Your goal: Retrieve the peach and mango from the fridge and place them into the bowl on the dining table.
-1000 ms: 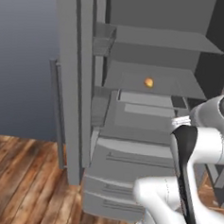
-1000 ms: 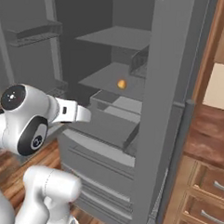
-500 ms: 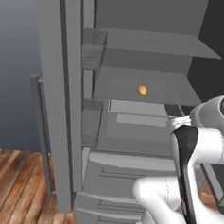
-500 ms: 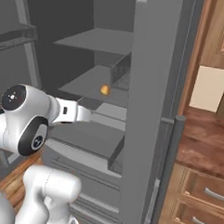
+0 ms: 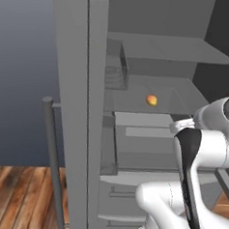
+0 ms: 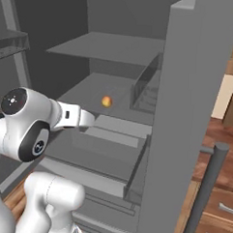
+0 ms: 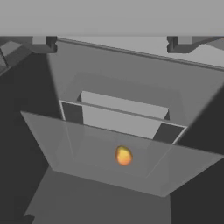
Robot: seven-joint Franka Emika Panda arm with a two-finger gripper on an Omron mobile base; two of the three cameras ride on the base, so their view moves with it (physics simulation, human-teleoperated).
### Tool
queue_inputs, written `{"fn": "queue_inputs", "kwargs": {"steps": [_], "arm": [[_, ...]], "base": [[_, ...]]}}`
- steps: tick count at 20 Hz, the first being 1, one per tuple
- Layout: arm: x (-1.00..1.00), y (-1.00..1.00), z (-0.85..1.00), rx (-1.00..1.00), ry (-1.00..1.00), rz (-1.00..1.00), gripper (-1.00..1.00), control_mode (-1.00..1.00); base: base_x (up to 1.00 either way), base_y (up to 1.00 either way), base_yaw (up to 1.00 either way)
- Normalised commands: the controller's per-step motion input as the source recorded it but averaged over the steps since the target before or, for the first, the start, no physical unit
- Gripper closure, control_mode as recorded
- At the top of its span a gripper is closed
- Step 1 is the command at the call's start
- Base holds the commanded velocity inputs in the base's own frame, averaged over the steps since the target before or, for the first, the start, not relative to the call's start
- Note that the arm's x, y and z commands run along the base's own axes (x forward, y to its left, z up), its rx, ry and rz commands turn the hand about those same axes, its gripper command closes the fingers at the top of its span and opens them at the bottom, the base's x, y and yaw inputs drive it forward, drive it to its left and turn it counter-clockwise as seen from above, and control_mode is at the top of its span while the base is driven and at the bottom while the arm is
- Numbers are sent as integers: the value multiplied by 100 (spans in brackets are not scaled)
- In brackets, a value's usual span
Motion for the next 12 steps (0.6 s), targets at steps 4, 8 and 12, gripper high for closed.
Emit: {"fn": "queue_inputs", "kwargs": {"steps": [4, 8, 12], "arm": [[0, 0, 0, 0, 0, 0, -100, 100], [0, 0, 0, 0, 0, 0, -100, 100], [6, 0, 0, 0, 0, 0, -100, -100]], "base": [[10, 4, -5], [0, 0, 0], [0, 0, 0]]}}
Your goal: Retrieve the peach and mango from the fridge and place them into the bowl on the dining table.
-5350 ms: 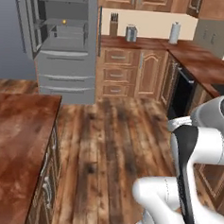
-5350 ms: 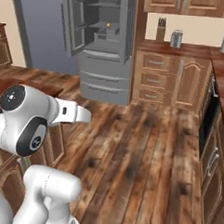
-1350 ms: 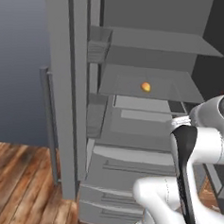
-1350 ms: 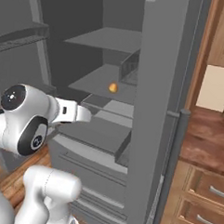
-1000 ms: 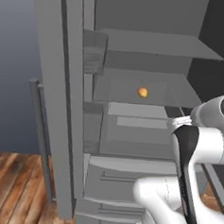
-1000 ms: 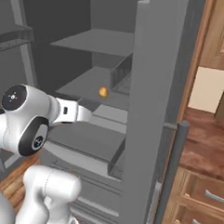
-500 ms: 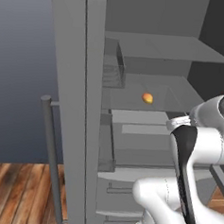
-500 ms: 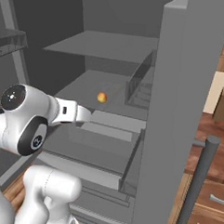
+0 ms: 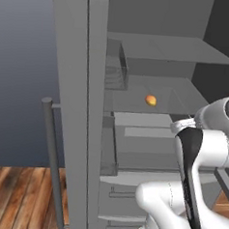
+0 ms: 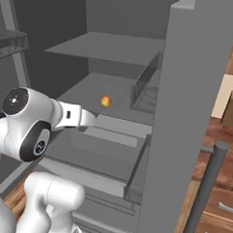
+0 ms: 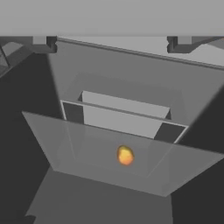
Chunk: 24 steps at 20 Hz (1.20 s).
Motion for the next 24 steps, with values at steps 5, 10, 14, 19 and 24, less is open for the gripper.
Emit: {"fn": "queue_inputs", "kwargs": {"steps": [5, 10, 14, 19, 24], "arm": [[0, 6, 0, 2, -11, 10, -100, -100], [1, 24, 0, 9, -23, 2, -100, -100], [51, 28, 0, 19, -6, 0, -100, -100], [65, 2, -1, 15, 3, 0, -100, -100], [54, -3, -15, 6, 22, 0, -100, -100]], "base": [[0, 0, 0], [0, 0, 0], [0, 0, 0], [0, 0, 0], [0, 0, 0]]}}
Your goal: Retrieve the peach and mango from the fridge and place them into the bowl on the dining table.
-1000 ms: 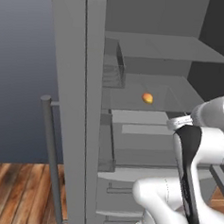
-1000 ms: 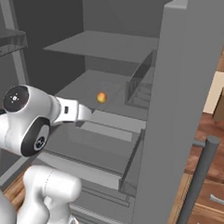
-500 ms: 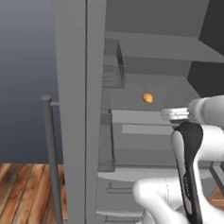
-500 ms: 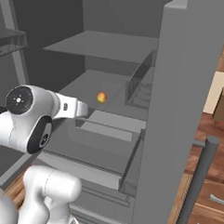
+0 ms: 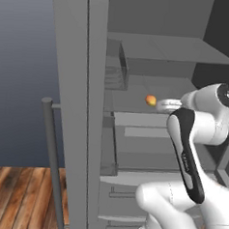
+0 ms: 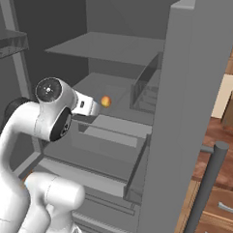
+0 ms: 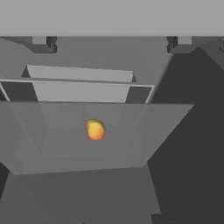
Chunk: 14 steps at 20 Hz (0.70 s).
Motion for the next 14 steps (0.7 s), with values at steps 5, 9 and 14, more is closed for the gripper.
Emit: {"fn": "queue_inputs", "kwargs": {"steps": [5, 9, 14], "arm": [[45, 0, -37, 0, 24, 0, -100, -100], [41, -1, -30, 0, 13, 0, -100, -100], [45, -3, -29, 0, 1, 0, -100, -100]], "base": [[0, 0, 0], [0, 0, 0], [0, 0, 0]]}}
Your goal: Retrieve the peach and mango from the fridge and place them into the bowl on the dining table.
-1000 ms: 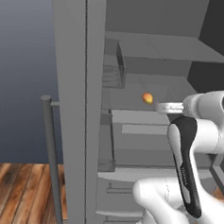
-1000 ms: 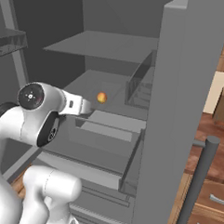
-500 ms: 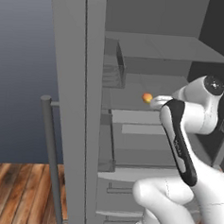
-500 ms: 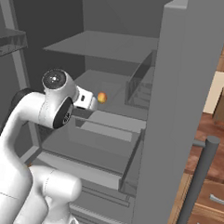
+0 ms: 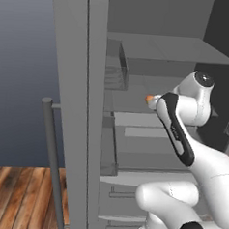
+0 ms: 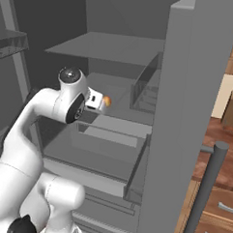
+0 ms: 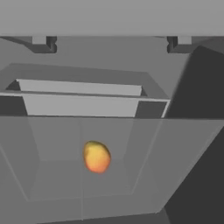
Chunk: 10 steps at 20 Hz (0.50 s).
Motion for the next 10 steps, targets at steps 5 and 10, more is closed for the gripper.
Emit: {"fn": "queue_inputs", "kwargs": {"steps": [5, 10], "arm": [[38, -8, -33, 0, 0, 0, -100, -100], [41, -13, -13, 0, 0, 0, -100, -100]], "base": [[0, 0, 0], [0, 0, 0]]}}
